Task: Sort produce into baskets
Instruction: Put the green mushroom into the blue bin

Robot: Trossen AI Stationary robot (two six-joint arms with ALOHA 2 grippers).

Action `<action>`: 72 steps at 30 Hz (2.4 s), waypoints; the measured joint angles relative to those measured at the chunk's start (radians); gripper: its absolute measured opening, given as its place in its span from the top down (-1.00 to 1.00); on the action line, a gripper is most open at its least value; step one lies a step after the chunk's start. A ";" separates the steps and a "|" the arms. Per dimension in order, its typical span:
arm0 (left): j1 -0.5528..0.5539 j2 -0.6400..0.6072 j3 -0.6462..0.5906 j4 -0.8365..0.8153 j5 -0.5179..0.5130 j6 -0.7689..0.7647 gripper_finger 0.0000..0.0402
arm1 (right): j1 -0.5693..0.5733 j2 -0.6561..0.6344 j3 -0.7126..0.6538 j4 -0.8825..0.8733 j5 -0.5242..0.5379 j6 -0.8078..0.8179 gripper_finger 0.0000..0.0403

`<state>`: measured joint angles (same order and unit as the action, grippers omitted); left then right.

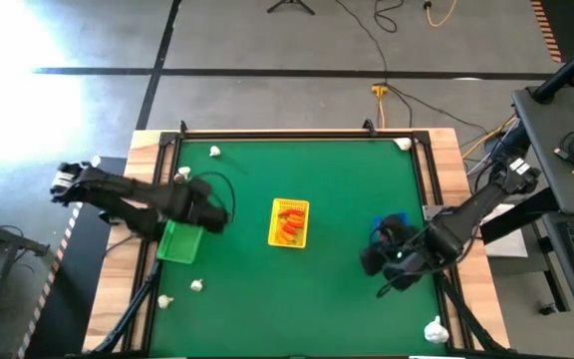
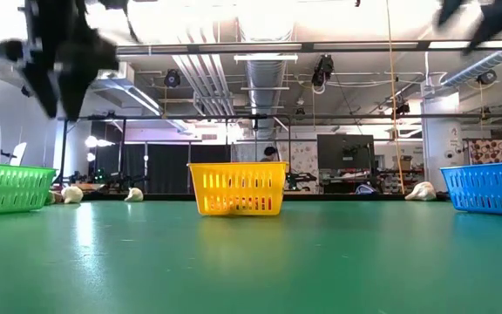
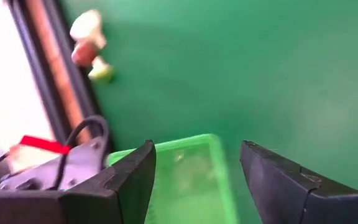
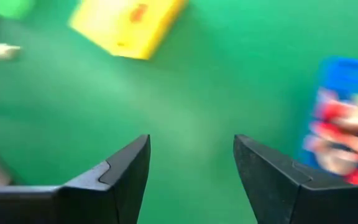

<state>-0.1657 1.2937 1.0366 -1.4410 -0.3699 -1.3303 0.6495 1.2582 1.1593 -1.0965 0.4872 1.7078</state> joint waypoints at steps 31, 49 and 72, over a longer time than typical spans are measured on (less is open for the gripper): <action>0.701 -0.004 -0.438 0.455 -0.096 -0.706 -0.08 | 0.206 0.482 0.816 -0.474 0.056 -0.098 -0.09; 0.725 0.047 -0.503 0.587 -0.094 -0.909 -0.08 | -0.127 0.101 0.851 -0.460 0.261 -0.968 -0.09; 0.833 0.210 -0.351 0.400 -0.018 -0.833 0.27 | -0.938 0.199 0.816 -0.067 -0.238 -1.784 -0.09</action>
<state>0.6676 1.5033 0.6856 -1.0408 -0.3883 -2.1629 -0.2888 1.4575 1.9755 -1.1636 0.2495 -0.0759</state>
